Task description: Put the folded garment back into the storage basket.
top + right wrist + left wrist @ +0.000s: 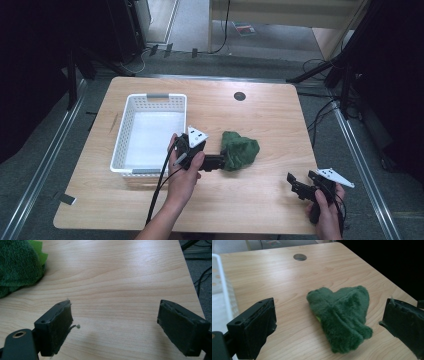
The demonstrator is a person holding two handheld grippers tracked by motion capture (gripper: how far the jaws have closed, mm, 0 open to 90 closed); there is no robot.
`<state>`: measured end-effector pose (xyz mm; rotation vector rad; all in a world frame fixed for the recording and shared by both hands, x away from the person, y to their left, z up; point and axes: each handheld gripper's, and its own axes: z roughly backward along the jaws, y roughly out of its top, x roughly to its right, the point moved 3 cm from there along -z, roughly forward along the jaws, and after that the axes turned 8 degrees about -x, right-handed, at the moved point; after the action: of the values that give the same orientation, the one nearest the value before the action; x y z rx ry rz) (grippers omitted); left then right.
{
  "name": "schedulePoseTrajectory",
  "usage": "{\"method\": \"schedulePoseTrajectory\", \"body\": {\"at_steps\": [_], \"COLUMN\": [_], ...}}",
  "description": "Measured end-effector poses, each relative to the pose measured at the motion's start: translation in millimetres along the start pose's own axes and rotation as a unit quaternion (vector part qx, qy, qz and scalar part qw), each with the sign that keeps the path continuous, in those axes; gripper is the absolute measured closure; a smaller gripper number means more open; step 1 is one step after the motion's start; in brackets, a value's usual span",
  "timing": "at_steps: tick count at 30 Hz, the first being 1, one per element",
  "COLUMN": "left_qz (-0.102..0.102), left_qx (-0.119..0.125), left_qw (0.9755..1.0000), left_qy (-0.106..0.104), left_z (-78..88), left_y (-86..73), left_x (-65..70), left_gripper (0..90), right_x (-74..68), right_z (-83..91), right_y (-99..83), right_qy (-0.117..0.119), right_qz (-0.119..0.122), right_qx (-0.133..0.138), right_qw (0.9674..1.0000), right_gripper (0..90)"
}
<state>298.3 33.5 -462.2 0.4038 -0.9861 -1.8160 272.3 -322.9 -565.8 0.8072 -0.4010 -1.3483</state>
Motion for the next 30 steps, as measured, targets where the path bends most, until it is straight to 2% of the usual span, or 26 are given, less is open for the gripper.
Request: {"method": "schedulePoseTrajectory", "body": {"at_steps": [5,6,12,21,30], "left_qz": [-0.003,-0.004,-0.006,-0.011,-0.009], "left_qx": [-0.006,-0.014,-0.039,-0.072,-0.090], "left_qw": [0.9999,0.9998,0.9990,0.9973,0.9959], "left_qy": [-0.010,-0.012,-0.021,-0.004,-0.002], "left_z": [-12.4,-19.6,-37.4,-69.0,-88.1], "left_y": [3.6,3.5,-0.4,-6.1,-13.1], "left_x": [11.5,15.5,22.7,33.5,34.2], "left_gripper": [0.0,0.0,0.0,0.0,0.0], "right_x": [0.3,0.3,0.4,0.2,0.2], "right_z": [-0.2,-0.1,-0.1,0.0,-0.2], "right_y": [0.1,0.1,0.1,0.0,0.1], "right_qy": [0.000,0.000,0.001,0.002,0.003], "right_qz": [0.001,0.001,0.001,0.001,0.001], "right_qx": [0.001,0.001,0.002,0.001,0.001], "right_qw": [1.0000,1.0000,1.0000,1.0000,1.0000], "right_gripper": [13.0,13.0,13.1,13.1,13.1]}}
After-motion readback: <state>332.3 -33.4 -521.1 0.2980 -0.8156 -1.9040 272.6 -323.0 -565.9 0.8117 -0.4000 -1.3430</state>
